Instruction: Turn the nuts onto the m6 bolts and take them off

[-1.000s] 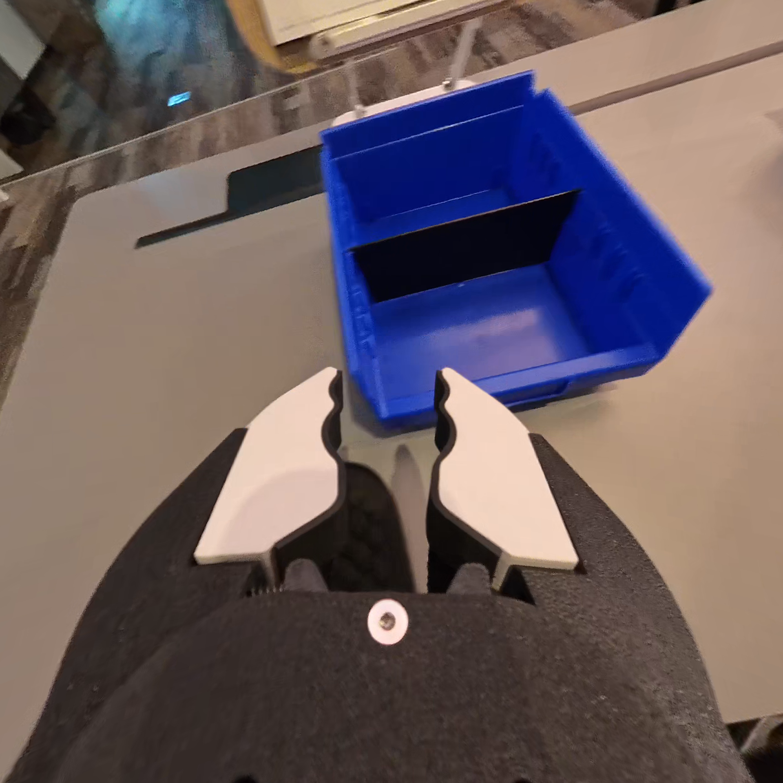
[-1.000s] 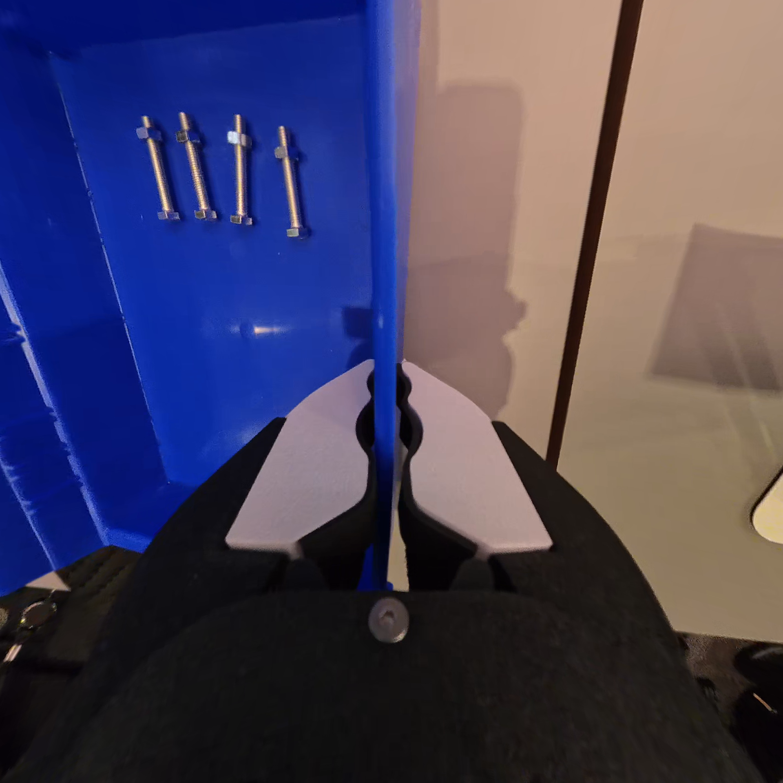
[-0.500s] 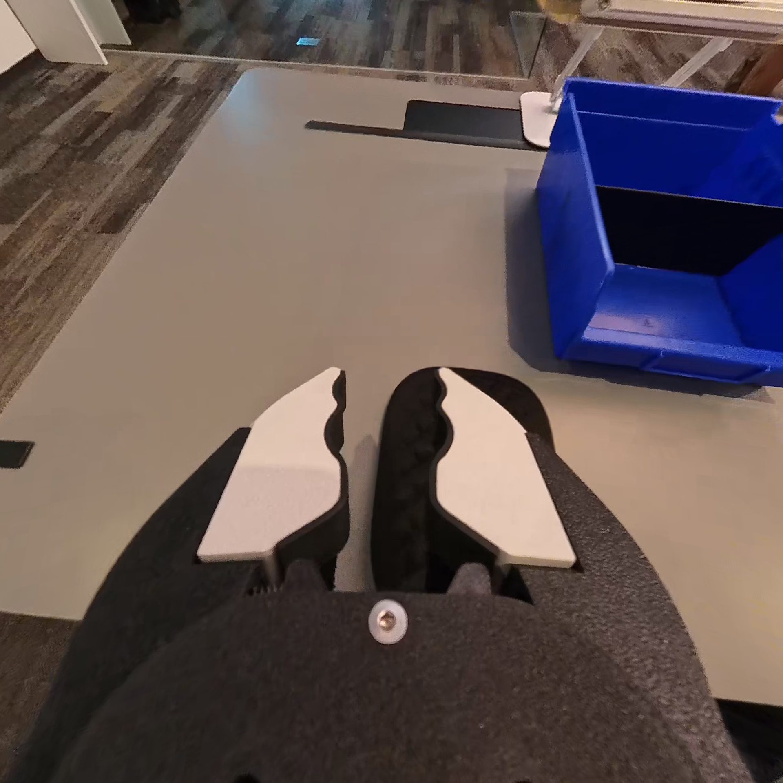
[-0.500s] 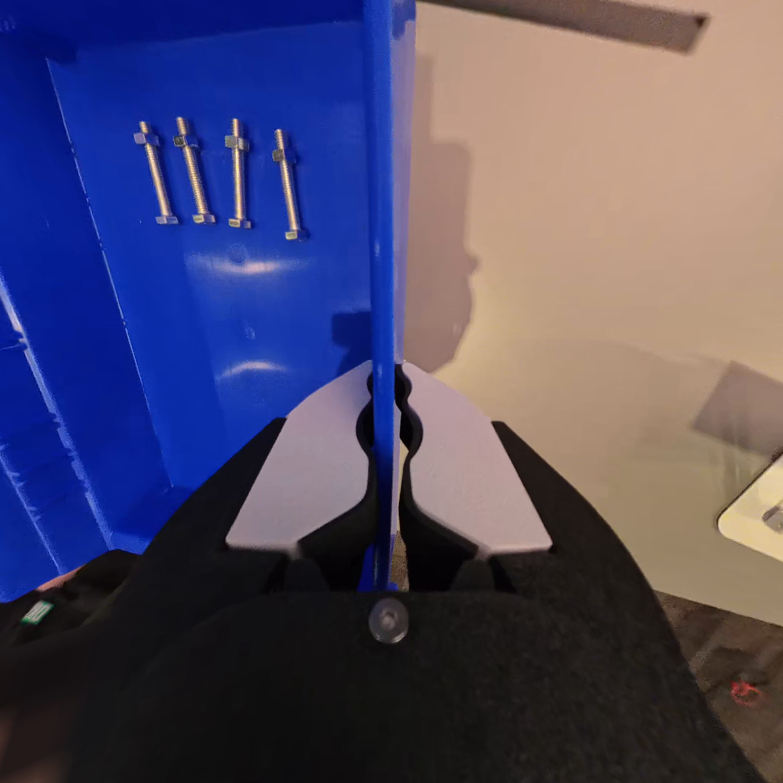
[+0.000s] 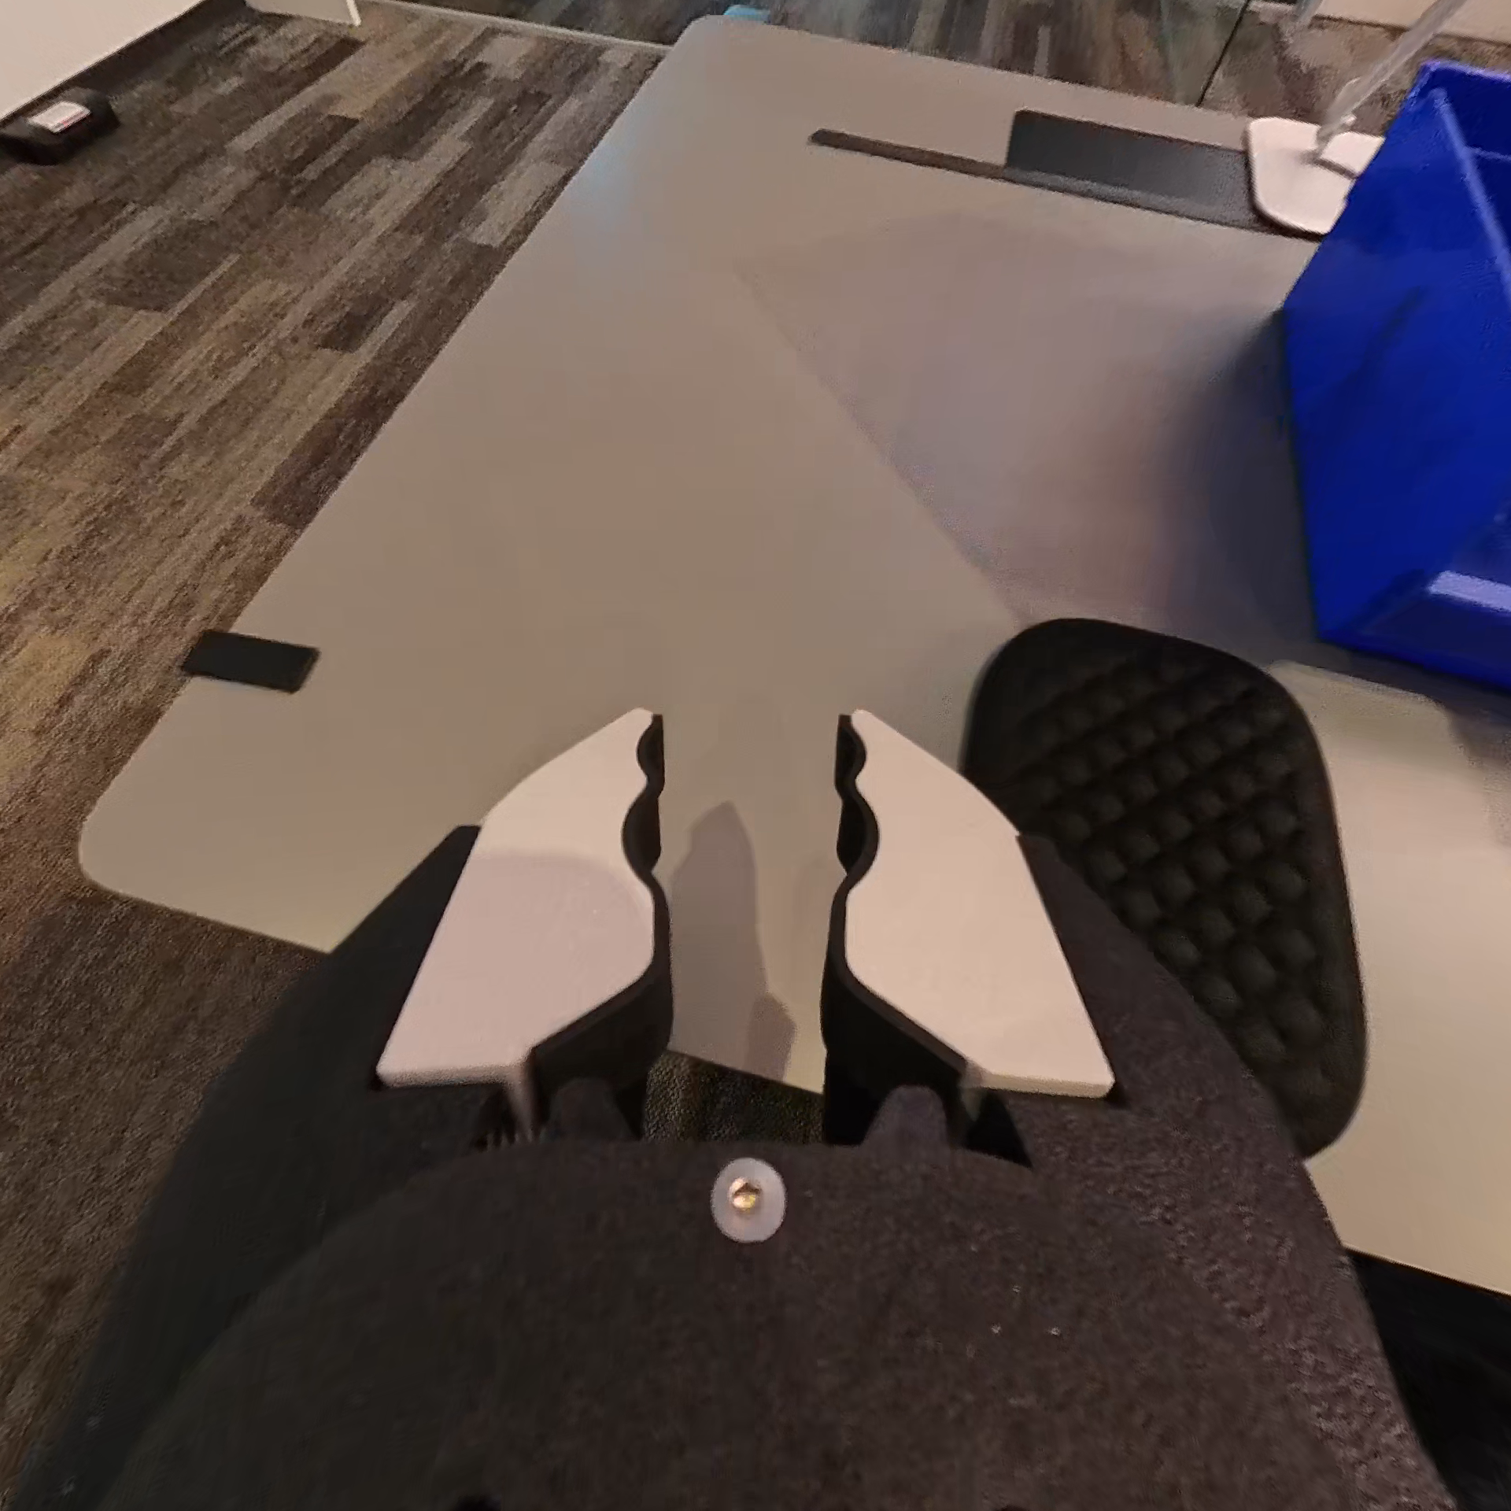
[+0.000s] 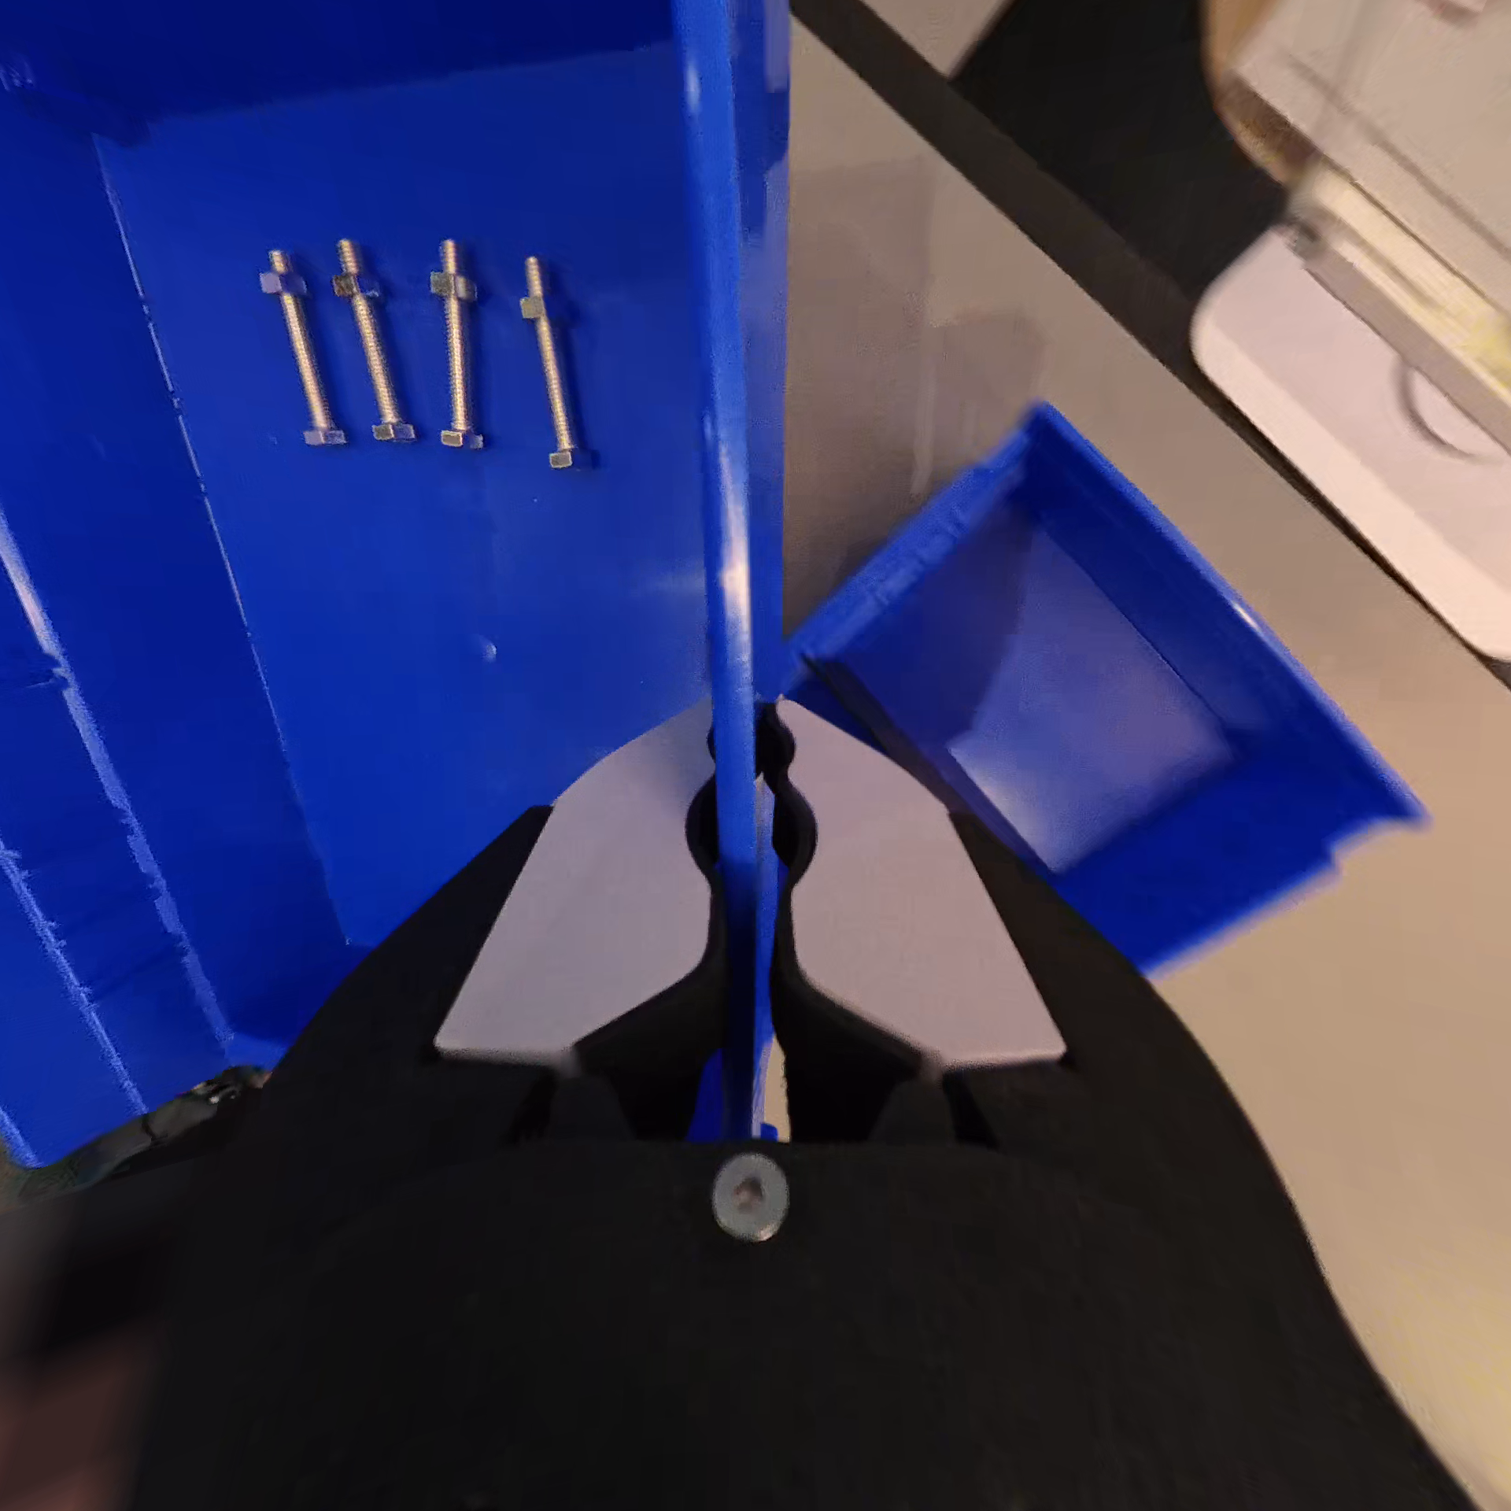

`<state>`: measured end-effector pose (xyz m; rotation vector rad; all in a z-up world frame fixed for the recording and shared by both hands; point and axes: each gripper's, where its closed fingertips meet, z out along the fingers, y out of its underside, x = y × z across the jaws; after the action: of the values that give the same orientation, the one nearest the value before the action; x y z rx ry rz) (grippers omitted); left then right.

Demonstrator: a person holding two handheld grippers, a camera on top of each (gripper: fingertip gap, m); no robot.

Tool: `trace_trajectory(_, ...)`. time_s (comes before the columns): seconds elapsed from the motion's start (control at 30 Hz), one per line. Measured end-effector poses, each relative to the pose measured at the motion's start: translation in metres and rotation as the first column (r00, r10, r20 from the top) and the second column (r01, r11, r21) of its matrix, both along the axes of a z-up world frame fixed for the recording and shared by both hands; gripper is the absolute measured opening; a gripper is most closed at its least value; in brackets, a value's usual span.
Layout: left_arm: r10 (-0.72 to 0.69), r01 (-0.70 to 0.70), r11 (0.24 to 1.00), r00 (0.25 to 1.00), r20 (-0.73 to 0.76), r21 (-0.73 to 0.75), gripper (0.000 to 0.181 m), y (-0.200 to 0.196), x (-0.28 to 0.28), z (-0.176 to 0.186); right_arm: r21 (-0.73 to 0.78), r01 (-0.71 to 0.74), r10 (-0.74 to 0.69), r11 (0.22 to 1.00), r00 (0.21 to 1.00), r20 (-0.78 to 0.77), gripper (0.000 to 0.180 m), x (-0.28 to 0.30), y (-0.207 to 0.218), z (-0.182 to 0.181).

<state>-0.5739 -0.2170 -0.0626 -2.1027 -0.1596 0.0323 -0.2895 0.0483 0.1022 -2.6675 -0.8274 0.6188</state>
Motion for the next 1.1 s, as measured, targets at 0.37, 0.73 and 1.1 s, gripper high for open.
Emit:
trace_trajectory(0.37,0.086,-0.085,0.996,0.996,0.034,-0.005,0.04,-0.013,-0.044,-0.018,-0.033,0.004,-0.002,0.999,0.997,0.071,0.005,-0.146,0.03,-0.099)
trace_trajectory(0.73,-0.012,-0.004,0.988,0.994,0.105,0.152,0.059,0.022,-0.015,0.001,-0.115,0.038,-0.024,0.993,0.992,0.126,0.006,-0.183,0.017,-0.197)
trace_trajectory(1.1,0.03,-0.03,1.0,0.999,-0.028,-0.006,0.057,0.113,-0.012,-0.007,-0.003,0.082,-0.082,0.997,0.997,-0.013,0.017,-0.187,0.027,-0.183)
